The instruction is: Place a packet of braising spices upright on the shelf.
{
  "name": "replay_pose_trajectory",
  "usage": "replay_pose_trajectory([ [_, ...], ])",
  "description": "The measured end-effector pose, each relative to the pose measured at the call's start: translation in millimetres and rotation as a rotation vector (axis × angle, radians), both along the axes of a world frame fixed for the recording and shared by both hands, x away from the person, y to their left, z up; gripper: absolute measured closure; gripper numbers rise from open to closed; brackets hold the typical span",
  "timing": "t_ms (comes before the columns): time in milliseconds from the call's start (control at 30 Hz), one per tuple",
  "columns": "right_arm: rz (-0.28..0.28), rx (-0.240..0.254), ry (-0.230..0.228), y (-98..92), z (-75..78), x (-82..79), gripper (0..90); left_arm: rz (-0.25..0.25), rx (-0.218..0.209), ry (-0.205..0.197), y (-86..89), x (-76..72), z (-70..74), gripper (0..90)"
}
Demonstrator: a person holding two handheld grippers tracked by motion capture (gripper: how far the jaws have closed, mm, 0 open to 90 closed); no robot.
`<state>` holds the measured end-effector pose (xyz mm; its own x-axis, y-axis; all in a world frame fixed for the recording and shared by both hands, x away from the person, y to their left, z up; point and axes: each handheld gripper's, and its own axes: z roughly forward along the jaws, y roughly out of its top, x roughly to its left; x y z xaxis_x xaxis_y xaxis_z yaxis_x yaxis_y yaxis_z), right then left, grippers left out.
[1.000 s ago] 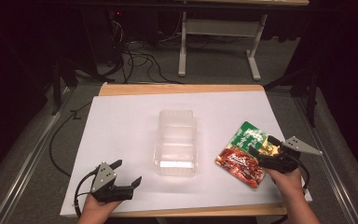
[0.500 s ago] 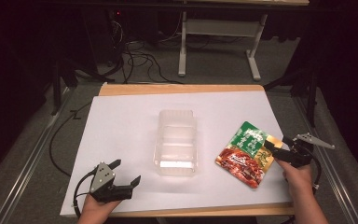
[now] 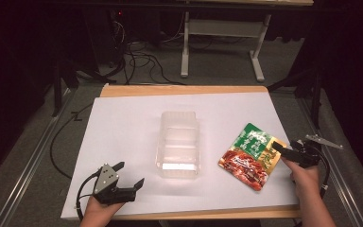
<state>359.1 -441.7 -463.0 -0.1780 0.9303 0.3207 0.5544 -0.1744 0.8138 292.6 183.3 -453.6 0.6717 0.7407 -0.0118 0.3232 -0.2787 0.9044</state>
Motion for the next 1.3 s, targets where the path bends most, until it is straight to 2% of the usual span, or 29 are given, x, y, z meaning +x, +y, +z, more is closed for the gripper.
replay_pose_trajectory([
  [300, -0.008, 0.011, 0.028, 1.7, -4.6, 9.7, 0.8, -0.004, 0.004, -0.001, -0.9, -0.4, -0.6, 9.4],
  [467, -0.010, -0.001, 0.026, 2.8, -5.9, 14.5, 1.1, -0.004, 0.008, -0.005, -1.5, -0.9, -0.5, 9.4],
  [600, -0.039, 0.033, 0.050, -1.8, -8.5, 16.8, 3.1, -0.007, 0.013, 0.000, -1.9, -0.9, -1.4, 9.4],
  [767, -0.039, 0.056, 0.061, -4.6, -10.1, 17.3, 6.1, -0.010, 0.020, 0.003, -3.2, -0.1, -2.3, 9.4],
  [900, -0.040, 0.051, 0.058, -4.1, -10.4, 17.1, 7.7, -0.008, 0.019, 0.001, -3.1, -0.9, -1.8, 9.4],
  [1100, -0.051, 0.072, 0.074, -6.2, -11.4, 17.0, 8.9, -0.008, 0.017, -0.001, -1.9, -1.9, -1.2, 9.4],
  [1300, -0.031, 0.085, 0.094, -6.0, -13.0, 18.8, 11.6, -0.013, 0.020, 0.001, -1.8, -2.4, -1.2, 9.4],
])
